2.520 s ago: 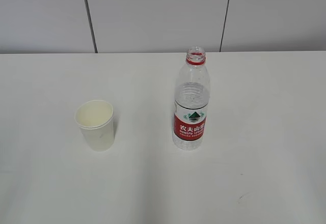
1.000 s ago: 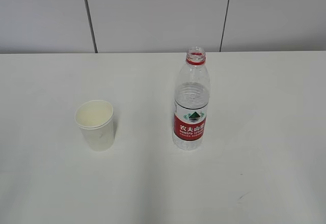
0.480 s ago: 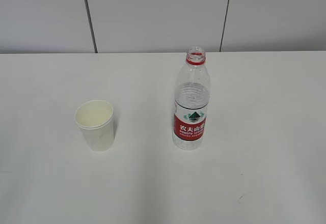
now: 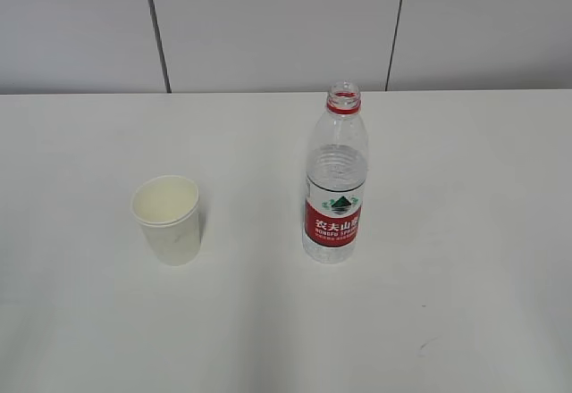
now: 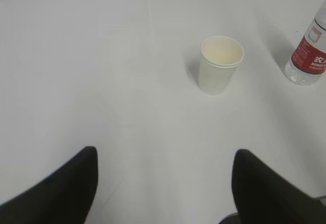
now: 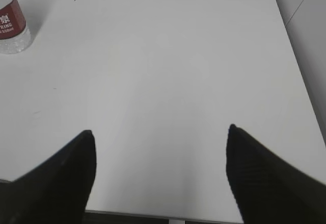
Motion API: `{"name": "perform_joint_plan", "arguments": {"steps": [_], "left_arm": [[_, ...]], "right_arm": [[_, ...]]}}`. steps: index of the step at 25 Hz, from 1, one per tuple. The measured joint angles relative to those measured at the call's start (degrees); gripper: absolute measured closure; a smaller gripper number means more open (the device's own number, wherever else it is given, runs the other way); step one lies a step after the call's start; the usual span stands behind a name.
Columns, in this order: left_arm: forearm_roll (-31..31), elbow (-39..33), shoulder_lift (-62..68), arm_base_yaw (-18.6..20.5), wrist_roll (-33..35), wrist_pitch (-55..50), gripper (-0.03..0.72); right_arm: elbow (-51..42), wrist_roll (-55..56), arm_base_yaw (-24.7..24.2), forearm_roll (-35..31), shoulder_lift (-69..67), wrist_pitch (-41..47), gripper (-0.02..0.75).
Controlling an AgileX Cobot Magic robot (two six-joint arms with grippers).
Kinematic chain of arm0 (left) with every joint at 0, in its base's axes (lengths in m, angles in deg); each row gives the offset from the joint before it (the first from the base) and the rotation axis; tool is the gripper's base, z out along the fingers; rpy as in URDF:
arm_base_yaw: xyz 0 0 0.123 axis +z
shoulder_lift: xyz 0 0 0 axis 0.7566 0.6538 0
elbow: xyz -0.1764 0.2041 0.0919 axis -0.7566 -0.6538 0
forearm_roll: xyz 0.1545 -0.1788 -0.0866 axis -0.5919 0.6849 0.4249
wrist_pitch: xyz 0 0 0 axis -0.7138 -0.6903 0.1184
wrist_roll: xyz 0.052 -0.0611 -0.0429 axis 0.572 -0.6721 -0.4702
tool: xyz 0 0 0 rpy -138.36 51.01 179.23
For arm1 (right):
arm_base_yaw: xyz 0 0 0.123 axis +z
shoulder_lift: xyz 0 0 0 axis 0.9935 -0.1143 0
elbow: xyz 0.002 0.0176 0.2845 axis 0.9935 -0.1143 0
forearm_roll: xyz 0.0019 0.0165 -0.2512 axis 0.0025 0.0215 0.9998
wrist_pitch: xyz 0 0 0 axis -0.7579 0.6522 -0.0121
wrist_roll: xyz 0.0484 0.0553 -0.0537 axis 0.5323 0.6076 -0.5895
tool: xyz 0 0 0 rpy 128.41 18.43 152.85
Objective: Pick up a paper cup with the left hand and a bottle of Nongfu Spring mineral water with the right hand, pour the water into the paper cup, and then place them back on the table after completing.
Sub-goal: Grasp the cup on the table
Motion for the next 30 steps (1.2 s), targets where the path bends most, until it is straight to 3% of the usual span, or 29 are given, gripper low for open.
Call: {"name": "perform_joint_plan", "arguments": {"steps": [20,30], "left_arm": [[-2.0,0.8,0.0,0.0,0.0,18.8,0.188],[-2.8,-4.5,0.0,0.0,0.0,28.6,0.188]], "right_arm": [[-0.7,0.0,0.0,0.0,-1.6,-17.4,0.15],[-2.6,0.0,0.0,0.0,-4.3,-24.7,0.15]]}}
